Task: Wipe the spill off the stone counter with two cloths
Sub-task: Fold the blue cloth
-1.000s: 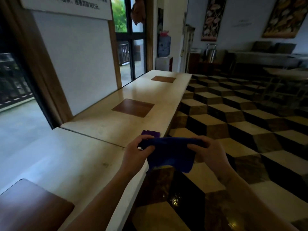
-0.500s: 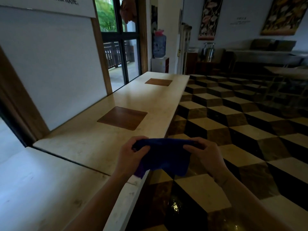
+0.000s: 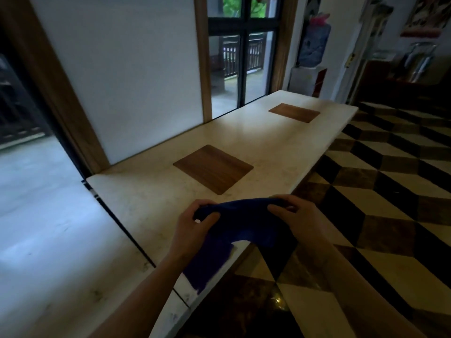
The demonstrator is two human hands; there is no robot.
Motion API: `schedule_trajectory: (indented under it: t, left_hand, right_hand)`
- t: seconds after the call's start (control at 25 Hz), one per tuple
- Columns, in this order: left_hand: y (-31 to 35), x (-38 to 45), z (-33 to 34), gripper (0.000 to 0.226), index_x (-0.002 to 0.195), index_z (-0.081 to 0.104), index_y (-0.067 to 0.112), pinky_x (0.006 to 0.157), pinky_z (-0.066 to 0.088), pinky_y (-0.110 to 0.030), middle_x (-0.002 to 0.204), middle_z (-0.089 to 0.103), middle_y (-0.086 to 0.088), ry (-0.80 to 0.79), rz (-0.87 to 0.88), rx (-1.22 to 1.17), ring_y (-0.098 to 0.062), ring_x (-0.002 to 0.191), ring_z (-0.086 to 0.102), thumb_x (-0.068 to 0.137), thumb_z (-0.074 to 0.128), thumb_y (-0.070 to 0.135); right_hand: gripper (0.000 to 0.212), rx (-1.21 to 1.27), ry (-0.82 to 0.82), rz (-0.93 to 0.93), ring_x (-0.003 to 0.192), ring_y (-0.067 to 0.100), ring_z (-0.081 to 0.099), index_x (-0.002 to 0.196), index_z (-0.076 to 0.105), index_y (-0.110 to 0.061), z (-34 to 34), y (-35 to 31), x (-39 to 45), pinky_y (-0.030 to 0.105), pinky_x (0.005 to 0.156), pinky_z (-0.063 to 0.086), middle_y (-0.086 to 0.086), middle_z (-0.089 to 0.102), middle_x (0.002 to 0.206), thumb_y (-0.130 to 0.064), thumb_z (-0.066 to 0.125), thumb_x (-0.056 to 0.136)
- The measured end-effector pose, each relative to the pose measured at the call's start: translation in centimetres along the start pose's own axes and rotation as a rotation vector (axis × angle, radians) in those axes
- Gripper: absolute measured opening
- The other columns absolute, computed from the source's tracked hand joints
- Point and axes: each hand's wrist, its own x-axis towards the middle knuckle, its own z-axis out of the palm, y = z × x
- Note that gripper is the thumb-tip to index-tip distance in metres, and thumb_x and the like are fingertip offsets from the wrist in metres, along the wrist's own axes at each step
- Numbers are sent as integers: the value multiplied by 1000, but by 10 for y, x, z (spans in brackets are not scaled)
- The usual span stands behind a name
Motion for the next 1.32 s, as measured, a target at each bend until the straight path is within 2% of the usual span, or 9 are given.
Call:
schedule_trajectory:
  t: [0.12, 0.32, 0.4, 0.56, 0.68, 0.84, 1.0, 1.16, 1.32]
  left_hand:
    - [-22, 15, -17, 21, 100, 64, 29, 69, 56, -24, 96, 67, 11, 125, -63, 34, -4, 88, 63, 93, 63, 9]
    - [-76, 41, -50, 12, 103, 60, 20, 64, 54, -20, 97, 65, 0, 257, -130, 35, -4, 84, 66, 97, 58, 10]
    - [-99, 51, -60, 10, 105, 59, 18, 62, 53, -20, 98, 64, 0, 310, -167, 19, -3, 83, 66, 98, 57, 12]
    - [-135, 61, -78, 8, 106, 59, 20, 65, 57, -28, 101, 62, -1, 403, -292, -36, -13, 87, 65, 99, 55, 17]
    - [-157, 63, -91, 9, 107, 58, 22, 62, 55, -24, 103, 62, 0, 491, -448, -75, -5, 81, 64, 100, 54, 22]
    - [-182, 68, -93, 10, 108, 60, 24, 61, 51, -18, 105, 63, 0, 577, -621, -92, -7, 84, 64, 100, 54, 24]
    - [-209, 84, -90, 14, 112, 59, 27, 81, 58, -39, 109, 62, 2, 635, -788, -41, -16, 96, 63, 99, 55, 30]
    - [-220, 95, -84, 18, 118, 54, 26, 75, 57, -32, 110, 60, 3, 604, -812, 128, -13, 96, 61, 101, 51, 29]
    - [-231, 99, -87, 30, 129, 54, 22, 90, 54, -35, 125, 54, -3, 597, -831, 297, -17, 108, 57, 99, 53, 23]
  right_hand:
    - [14, -21, -124, -72, 88, -1, 64, 100, 66, -37, 35, 11, 43, 19, 75, 55, -14, 67, 100, -25, 65, 94]
    - [15, -94, -313, -119, 98, 4, 61, 112, 65, -28, 108, 17, 114, 28, 81, 54, -10, 64, 110, -31, 59, 98]
    - [17, -106, -379, -94, 99, 4, 61, 115, 63, -29, 138, 19, 139, 30, 79, 56, -13, 62, 111, -31, 57, 99]
    - [10, -108, -560, -6, 103, 14, 61, 107, 61, -36, 193, 33, 179, 45, 82, 59, -8, 61, 113, -33, 54, 100]
    - [9, -167, -700, 57, 102, 20, 61, 105, 61, -34, 233, 42, 204, 53, 85, 57, -1, 63, 113, -32, 54, 100]
    - [13, -237, -805, 94, 97, 19, 63, 106, 63, -34, 268, 63, 225, 52, 77, 56, 0, 65, 107, -40, 56, 97]
    - [16, -314, -879, 128, 93, 19, 63, 109, 63, -26, 302, 83, 258, 39, 70, 56, -1, 64, 104, -35, 58, 97]
    - [17, -364, -965, 112, 93, 22, 66, 110, 63, -26, 325, 106, 277, 45, 74, 60, 1, 66, 105, -36, 59, 97]
    - [21, -428, -1030, 59, 93, 19, 65, 120, 56, -36, 332, 118, 280, 43, 78, 59, -4, 65, 104, -30, 54, 100]
